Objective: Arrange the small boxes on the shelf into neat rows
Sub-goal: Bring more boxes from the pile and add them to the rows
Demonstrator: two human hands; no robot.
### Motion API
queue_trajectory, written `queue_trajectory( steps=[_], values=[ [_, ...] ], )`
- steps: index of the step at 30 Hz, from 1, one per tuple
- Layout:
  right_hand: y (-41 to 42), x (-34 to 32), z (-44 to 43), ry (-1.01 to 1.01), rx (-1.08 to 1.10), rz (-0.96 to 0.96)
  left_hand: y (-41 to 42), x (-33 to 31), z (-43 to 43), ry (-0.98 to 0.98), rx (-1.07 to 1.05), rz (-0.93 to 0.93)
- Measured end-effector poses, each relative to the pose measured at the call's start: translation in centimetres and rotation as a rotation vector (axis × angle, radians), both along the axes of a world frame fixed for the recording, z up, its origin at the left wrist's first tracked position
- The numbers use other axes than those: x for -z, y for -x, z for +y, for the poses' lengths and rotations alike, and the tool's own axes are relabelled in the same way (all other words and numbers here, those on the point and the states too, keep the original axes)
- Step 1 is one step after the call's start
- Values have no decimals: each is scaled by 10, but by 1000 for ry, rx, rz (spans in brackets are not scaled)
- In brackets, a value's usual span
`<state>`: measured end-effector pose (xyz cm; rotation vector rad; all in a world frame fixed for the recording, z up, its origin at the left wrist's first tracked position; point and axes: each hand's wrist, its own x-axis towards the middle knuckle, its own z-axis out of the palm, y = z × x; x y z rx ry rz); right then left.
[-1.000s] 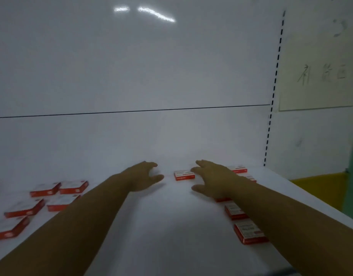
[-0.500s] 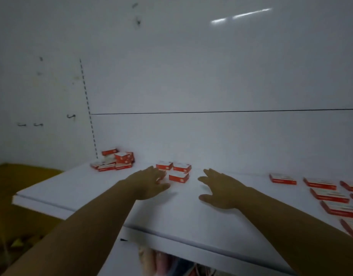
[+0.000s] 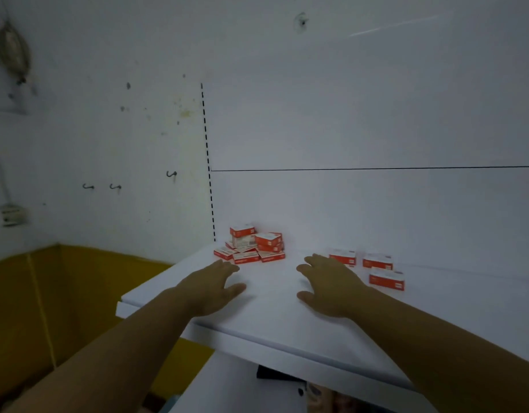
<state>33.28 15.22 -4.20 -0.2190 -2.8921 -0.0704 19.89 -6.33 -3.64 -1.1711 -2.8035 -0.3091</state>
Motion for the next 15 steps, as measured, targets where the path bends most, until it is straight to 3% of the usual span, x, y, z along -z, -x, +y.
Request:
queue_trajectory(
  steps=[9,15],
  values=[
    [89,-4,1,-33,101,62,81,20,21,-127,65,-5],
    [160,-11,31,67,180,153,132,0,42,-225,20,83]
  ],
)
